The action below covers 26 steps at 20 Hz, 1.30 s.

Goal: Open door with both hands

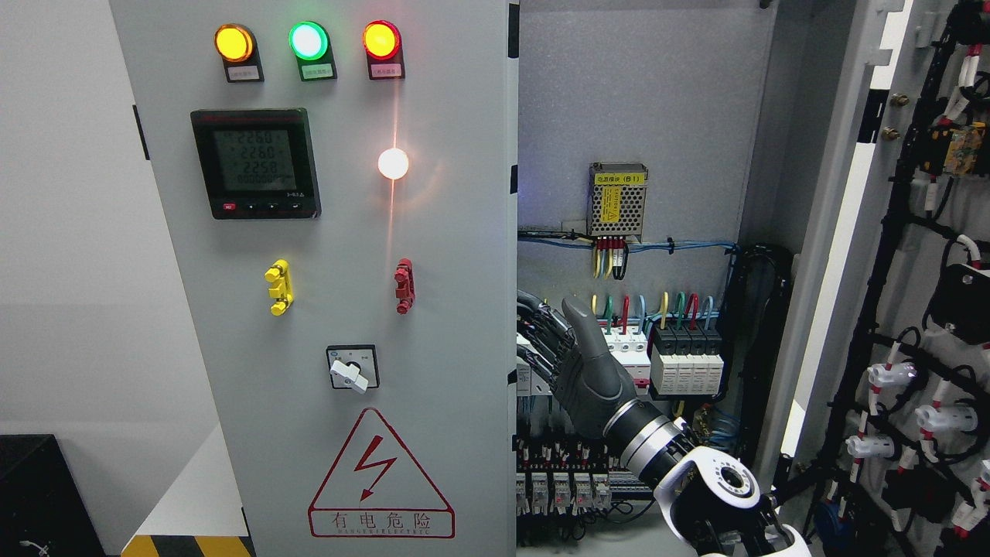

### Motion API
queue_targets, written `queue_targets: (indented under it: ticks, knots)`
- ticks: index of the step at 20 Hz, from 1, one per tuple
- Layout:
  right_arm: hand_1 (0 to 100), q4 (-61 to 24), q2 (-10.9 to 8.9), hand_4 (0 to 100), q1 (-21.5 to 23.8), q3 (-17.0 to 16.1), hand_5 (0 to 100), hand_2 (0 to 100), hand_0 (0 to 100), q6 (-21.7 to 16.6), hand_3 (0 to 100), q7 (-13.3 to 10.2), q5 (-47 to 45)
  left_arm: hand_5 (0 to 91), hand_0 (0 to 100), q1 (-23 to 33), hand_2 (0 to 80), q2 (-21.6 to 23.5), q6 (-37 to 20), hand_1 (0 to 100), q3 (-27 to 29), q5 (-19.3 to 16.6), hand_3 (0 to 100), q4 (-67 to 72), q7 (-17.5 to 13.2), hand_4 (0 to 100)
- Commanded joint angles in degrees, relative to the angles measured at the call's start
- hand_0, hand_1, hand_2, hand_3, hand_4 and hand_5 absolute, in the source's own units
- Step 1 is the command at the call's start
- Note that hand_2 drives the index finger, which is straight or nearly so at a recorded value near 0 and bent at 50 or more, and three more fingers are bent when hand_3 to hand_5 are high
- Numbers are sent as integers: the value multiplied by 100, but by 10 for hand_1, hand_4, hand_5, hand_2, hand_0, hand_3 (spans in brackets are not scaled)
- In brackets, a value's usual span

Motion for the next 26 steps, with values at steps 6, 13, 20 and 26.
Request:
queue_targets:
  ticks: [6,13,20,26]
  knots:
    - [0,490,-1,0,-202,-59,0,0,190,10,0,450,-20,0,0,0,0,0,-2,0,-185,0,0,0,-3,0]
    - [0,692,-71,0,-334,-59,0,0,190,1,0,722,-29,0,0,0,0,0,-2,0,-185,0,0,0,-3,0]
    - [0,762,-98,0,-351,-147,0,0,191,1,0,749,-29,0,0,0,0,0,-2,0,-185,0,0,0,-3,0]
    - [0,842,-89,0,-430,-200,0,0,190,1,0,969,-29,0,0,0,0,0,-2,0,-185,0,0,0,-3,0]
